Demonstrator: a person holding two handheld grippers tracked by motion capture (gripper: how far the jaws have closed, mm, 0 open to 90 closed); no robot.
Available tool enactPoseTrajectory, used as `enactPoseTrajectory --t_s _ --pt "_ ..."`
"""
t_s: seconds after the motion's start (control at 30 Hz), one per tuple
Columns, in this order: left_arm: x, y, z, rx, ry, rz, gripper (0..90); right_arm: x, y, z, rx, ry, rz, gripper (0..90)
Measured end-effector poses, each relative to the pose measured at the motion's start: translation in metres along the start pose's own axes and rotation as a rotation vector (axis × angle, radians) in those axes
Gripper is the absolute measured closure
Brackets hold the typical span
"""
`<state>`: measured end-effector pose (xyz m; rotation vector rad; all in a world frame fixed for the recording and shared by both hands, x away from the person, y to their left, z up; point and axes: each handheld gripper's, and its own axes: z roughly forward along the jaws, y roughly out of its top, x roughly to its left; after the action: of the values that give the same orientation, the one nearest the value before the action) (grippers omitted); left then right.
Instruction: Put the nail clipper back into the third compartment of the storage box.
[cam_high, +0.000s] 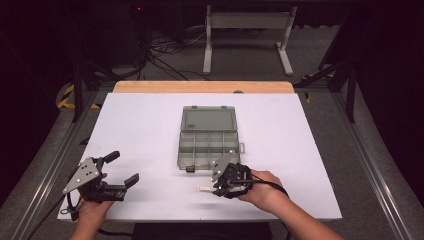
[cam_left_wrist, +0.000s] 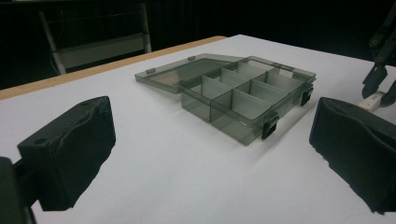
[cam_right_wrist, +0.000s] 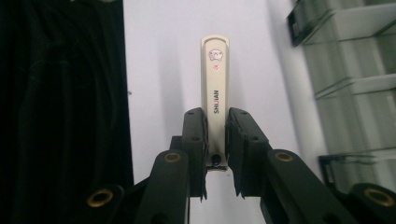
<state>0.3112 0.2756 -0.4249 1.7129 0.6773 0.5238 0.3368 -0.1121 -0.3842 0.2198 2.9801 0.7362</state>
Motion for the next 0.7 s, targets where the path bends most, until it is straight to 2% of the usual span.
enactPoseTrajectory --t_s 0.47,0.7 --pt "0.000 0.000 -0.001 -0.001 0.002 0.001 1.2 -0.017 0.014 -0.022 -0.063 -0.037 0.025 77.6" --pt "0.001 0.000 -0.001 0.000 0.003 0.004 1.2 -0.025 0.018 -0.028 -0.083 -0.051 0.045 77.6"
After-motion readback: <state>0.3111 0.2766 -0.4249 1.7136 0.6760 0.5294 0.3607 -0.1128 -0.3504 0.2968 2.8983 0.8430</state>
